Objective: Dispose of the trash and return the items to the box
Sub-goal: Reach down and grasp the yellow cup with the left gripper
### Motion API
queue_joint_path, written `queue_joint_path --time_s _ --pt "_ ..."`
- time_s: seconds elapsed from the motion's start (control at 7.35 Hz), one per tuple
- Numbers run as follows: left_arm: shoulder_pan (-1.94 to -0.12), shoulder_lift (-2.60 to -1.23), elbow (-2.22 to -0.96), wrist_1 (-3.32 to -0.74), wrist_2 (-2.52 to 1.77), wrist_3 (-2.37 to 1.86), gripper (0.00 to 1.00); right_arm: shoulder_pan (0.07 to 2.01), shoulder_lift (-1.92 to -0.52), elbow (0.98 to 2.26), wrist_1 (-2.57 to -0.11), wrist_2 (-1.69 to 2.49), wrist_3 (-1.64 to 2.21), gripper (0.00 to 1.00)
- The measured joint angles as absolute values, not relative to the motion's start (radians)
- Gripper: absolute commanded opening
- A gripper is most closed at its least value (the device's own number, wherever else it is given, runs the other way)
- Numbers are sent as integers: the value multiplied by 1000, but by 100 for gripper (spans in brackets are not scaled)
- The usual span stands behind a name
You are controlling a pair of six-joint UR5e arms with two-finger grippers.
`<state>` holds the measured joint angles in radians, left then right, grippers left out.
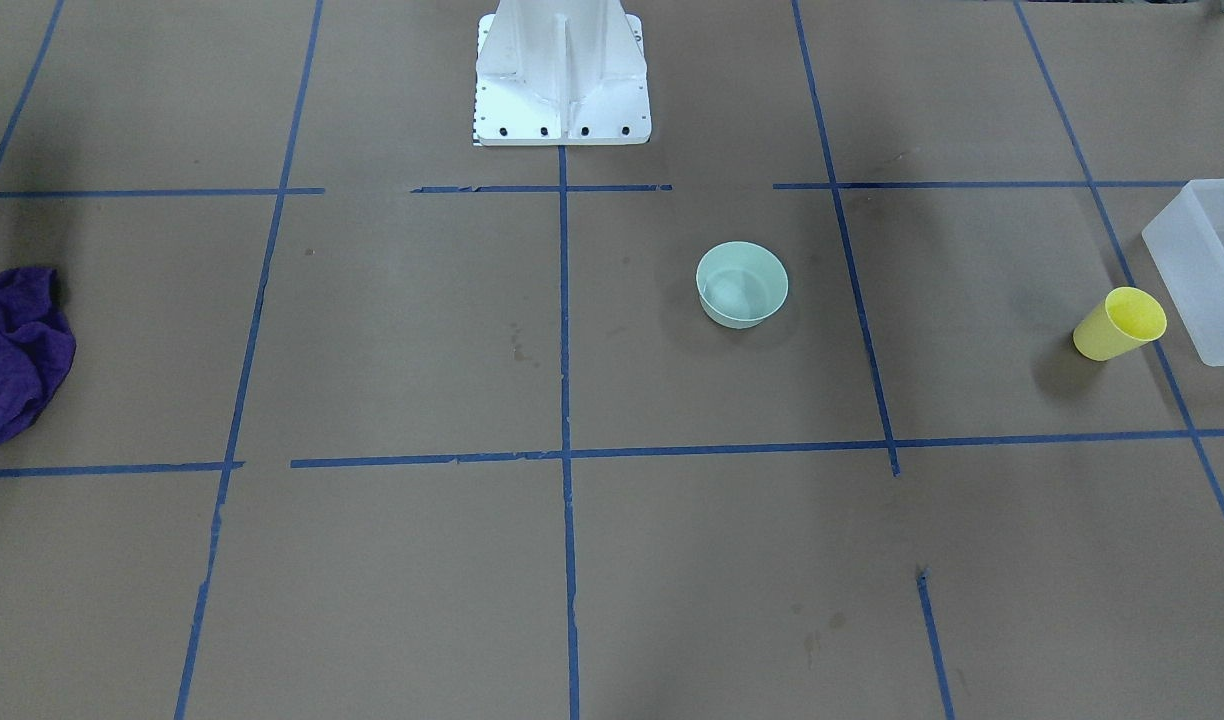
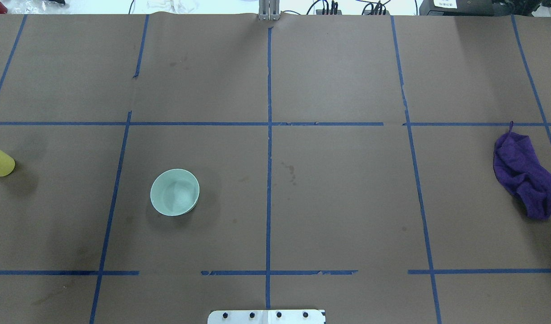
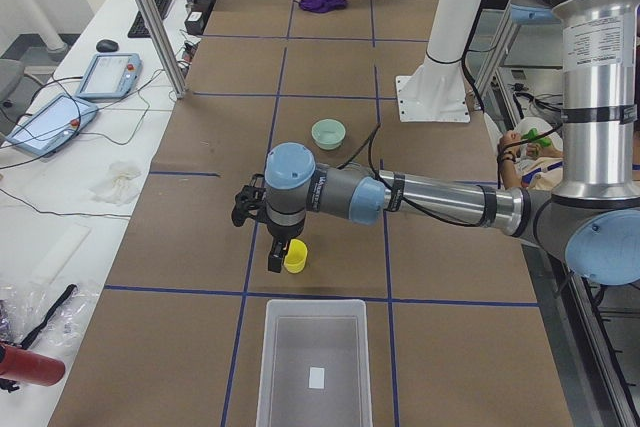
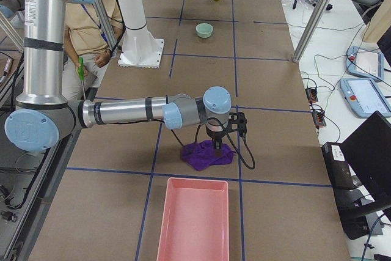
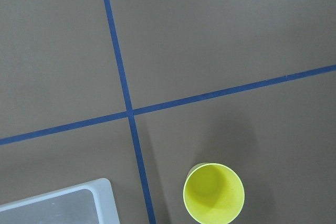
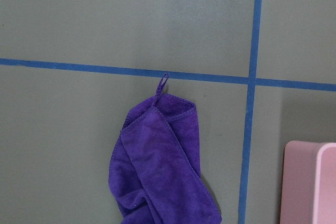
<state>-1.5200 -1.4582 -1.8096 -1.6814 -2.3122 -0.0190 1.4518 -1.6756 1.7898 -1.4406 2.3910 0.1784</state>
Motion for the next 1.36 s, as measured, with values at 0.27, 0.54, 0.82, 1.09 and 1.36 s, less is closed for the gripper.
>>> queue_joint_path --time_s 0.27,0.54,0.82,1.09,1.36 --pt "-1519 -1452 -1792 -1681 -2300 -17 100 1451 -1668 1788 -1440 2387 171 100" --pt "-1517 -1427 -1792 -1688 -2343 -18 100 1450 -1668 1788 -1439 2384 168 100" --pt "-1512 -1417 -1791 -1698 -2417 -19 100 1450 -1670 1788 -1440 2383 176 100" --pt "-1479 -1416 -1781 -1738 -2426 -45 99 1441 -1671 1788 -1439 2384 184 100" --pt "-1430 -1439 -1718 -1854 -2389 -138 99 1437 -1671 1789 -1439 2386 188 100"
